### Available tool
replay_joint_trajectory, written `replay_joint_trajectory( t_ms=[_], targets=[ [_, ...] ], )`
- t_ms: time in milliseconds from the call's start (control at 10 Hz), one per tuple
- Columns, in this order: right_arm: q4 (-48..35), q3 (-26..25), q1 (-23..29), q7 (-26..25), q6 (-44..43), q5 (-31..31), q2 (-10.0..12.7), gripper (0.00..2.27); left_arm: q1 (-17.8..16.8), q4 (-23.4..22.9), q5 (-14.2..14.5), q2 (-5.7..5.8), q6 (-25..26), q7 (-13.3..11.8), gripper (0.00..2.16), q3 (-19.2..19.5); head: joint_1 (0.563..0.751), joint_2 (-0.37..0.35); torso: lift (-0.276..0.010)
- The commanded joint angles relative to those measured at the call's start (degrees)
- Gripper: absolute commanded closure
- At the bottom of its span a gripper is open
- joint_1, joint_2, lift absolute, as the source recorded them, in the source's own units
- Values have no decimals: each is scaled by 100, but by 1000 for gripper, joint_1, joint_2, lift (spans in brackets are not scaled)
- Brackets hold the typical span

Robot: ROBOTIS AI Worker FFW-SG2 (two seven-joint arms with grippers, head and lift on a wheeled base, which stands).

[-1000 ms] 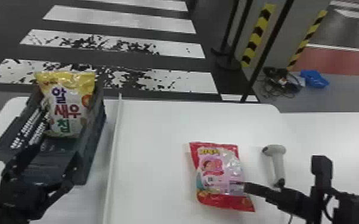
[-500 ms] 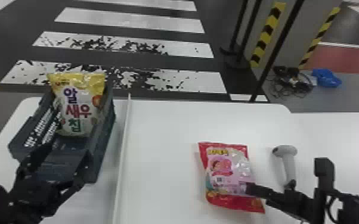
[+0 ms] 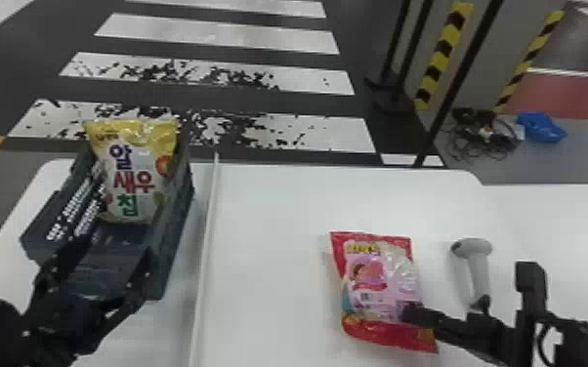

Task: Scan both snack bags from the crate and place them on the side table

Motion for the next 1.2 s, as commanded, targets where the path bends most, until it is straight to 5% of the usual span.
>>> replay_joint_trajectory(
  t_ms=[0, 100, 500, 1100],
  targets=[
    [1, 11, -9, 39, 0, 37, -22, 1592, 0, 5, 0, -2, -1, 4, 76, -6, 695, -134, -95],
    [1, 38, -18, 39, 0, 178, -22, 2260, 0, 13, 0, -11, -1, 4, 76, -6, 695, -134, -95],
    [10, -103, -18, 171, 88, 55, -48, 2260, 0, -4, 0, -2, -1, 4, 76, -6, 695, -144, -95],
    [-271, -1228, -97, 65, -580, -1097, 22, 2260, 9, -22, 0, 7, -1, 4, 80, 3, 695, -177, -95]
  ],
)
